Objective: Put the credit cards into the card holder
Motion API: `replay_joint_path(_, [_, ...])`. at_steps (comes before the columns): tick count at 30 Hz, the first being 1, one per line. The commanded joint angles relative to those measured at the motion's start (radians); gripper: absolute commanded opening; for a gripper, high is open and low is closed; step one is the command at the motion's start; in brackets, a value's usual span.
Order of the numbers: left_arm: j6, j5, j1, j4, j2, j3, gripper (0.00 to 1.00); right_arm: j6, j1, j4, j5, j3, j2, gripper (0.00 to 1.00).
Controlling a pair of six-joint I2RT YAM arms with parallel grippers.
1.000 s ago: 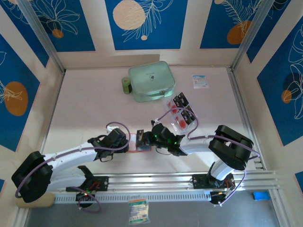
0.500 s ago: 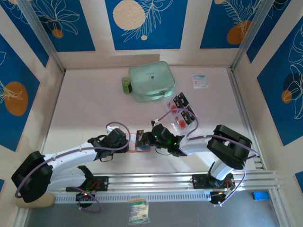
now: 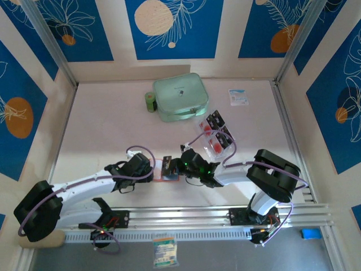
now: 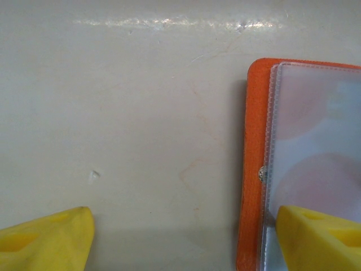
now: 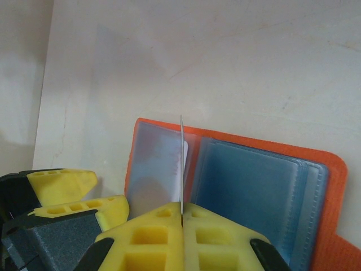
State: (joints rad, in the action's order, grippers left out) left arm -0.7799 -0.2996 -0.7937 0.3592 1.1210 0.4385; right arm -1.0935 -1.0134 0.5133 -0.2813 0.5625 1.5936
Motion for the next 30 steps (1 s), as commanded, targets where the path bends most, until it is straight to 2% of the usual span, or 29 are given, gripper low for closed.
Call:
replay_joint_path(1, [-0.012,-0.003,0.008,0.015,-0.009,-0.003,0.84,-0.009,-0.006,0.025,-0.018,0.014,-0.010,0.00])
replay_joint_path(20, [-0.014,0.000,0.009,0.013,-0.013,-0.010,0.84,-0.014,-0.008,0.058,-0.021,0.014,-0.013,0.00])
replay_joint_path(30, [-0.015,0.000,0.008,0.014,-0.017,-0.009,0.84,-0.039,-0.007,0.088,-0.013,0.014,0.038,0.00])
